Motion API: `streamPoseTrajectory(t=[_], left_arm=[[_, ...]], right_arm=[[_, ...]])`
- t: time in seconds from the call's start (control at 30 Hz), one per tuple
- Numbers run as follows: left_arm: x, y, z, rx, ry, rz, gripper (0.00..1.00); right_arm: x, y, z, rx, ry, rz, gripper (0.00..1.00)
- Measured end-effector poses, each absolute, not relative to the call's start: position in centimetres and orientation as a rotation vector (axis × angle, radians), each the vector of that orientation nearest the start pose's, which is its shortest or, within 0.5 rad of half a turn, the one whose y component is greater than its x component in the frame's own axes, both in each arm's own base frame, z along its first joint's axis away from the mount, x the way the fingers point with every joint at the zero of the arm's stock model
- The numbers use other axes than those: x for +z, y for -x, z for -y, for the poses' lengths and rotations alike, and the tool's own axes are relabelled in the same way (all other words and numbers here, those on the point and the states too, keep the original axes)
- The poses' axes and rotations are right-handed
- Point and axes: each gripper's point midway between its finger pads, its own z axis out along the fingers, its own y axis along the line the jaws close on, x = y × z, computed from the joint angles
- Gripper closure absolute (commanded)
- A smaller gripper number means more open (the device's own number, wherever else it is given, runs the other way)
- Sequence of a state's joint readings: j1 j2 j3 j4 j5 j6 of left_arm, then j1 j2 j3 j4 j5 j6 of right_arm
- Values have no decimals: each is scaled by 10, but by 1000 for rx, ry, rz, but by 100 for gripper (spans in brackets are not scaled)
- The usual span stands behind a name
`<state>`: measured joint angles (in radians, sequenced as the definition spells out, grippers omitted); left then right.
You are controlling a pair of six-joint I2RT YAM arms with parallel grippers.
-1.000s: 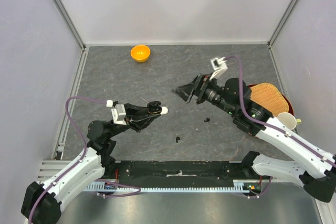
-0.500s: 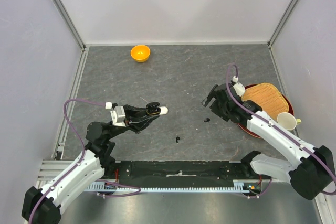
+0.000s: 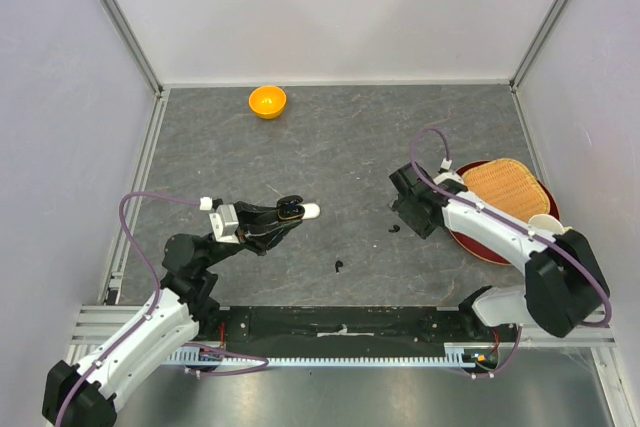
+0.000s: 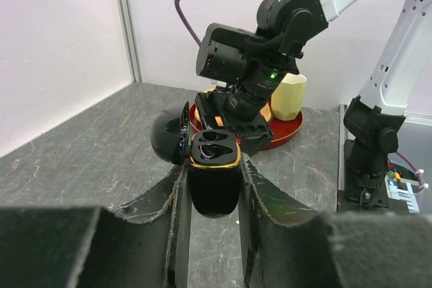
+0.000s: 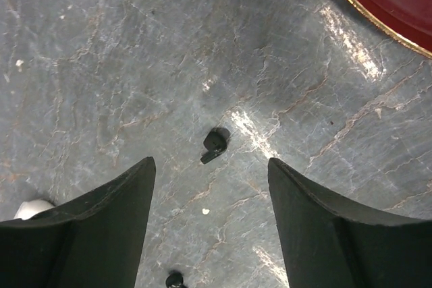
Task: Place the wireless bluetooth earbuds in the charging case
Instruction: Pick up the earbud from the center of the board.
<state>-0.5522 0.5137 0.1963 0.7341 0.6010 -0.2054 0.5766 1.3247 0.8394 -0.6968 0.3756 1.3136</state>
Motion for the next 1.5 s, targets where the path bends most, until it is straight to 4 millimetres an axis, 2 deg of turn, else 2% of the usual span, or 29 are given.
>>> streamPoseTrajectory(t=[0.17, 0.37, 0.8, 1.5], left_arm=[[274, -160, 223, -994, -749, -1051, 98], [273, -161, 223, -991, -745, -1055, 98], [274, -163, 221, -983, -732, -1058, 98], [268, -164, 221, -980, -735, -1084, 98]], right_arm=[[57, -260, -138, 71, -1066, -2428, 33], [49, -265, -144, 60, -1097, -2441, 38], [38, -266, -155, 97, -1162, -2463, 44], [25, -261, -150, 82, -1221, -2463, 50]])
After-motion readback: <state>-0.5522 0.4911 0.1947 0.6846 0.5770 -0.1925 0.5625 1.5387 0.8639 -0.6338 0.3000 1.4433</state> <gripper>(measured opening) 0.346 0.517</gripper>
